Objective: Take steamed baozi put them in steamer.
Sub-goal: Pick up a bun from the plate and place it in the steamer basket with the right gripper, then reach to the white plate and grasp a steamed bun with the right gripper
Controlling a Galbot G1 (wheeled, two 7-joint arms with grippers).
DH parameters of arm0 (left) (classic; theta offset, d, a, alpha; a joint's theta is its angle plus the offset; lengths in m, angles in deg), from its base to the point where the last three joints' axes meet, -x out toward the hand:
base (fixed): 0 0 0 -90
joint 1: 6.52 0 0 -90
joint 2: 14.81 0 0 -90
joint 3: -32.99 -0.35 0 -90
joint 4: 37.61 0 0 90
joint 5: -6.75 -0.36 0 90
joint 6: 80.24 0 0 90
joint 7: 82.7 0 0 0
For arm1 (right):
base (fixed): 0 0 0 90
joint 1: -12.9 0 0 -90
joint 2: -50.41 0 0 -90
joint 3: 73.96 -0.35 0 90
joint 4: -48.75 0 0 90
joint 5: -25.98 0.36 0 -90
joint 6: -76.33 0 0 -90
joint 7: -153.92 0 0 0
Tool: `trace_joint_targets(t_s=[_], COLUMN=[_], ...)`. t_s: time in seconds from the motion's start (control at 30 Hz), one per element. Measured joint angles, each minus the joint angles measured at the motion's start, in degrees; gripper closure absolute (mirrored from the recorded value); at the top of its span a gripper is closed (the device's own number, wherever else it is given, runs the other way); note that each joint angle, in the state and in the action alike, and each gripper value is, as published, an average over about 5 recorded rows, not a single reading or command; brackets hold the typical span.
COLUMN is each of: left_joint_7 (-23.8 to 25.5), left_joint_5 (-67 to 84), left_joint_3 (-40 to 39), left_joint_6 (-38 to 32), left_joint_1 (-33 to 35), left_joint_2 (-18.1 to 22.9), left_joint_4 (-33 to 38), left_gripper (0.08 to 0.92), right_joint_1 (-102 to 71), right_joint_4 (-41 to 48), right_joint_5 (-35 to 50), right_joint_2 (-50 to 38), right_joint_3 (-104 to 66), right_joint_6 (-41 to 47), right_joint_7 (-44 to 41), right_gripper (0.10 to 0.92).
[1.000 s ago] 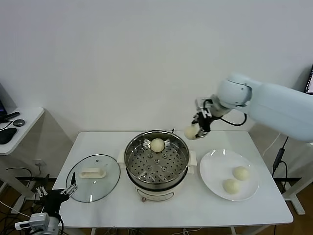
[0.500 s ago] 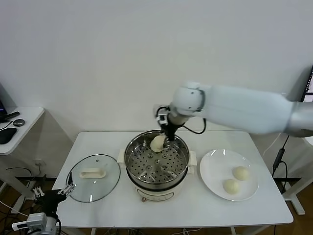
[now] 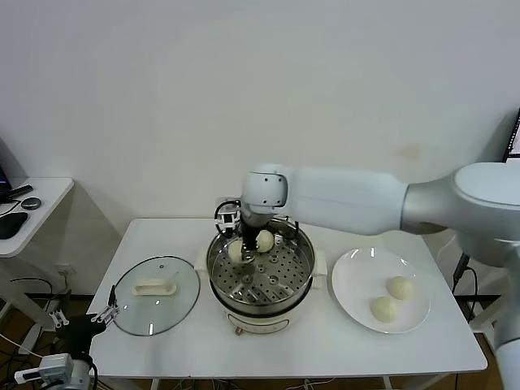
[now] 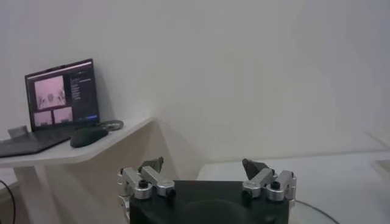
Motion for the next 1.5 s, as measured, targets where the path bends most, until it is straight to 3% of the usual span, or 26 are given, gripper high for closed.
trace_joint_targets(t_s=[0.27,0.6,0.8,1.07,1.5], left_joint_7=[0.0,0.1,0.2,0.4,0.6], left_joint_5=[0.0,0.2,0.3,0.5,-0.3], left_joint_3=[0.0,0.1,-0.1,-0.2,-1.8], left_joint_6=[0.0,-0.1,-0.1,-0.2,-0.2], left_joint_1=[-0.1,-0.2,-0.6,-0.9,-0.8], left_joint_2=[0.1,-0.1,-0.3,-1.0,-0.8], left_joint_4=[-0.1,-0.3,-0.8,-1.1,-1.2], left_gripper=[0.177,0.177,0.177,0.177,0.177], right_joint_1=[-2.6,-4.0,-1.5,4.5,6.9], right_joint_4=[3.3,4.7,2.5,-3.4,-13.4], right_joint_5=[-0.7,-1.2,-2.7,-7.5,-20.0], right_joint_2=[3.2,3.7,1.0,-9.2,-33.7], right_joint_3=[-0.2,-1.5,-2.3,-2.2,-2.1], right_joint_6=[0.3,0.5,-0.6,-5.3,-17.3], right_joint_7=[0.8,0.7,-2.8,-11.5,-22.9], right_gripper=[0.471,0.226,0.203,0.203,0.203])
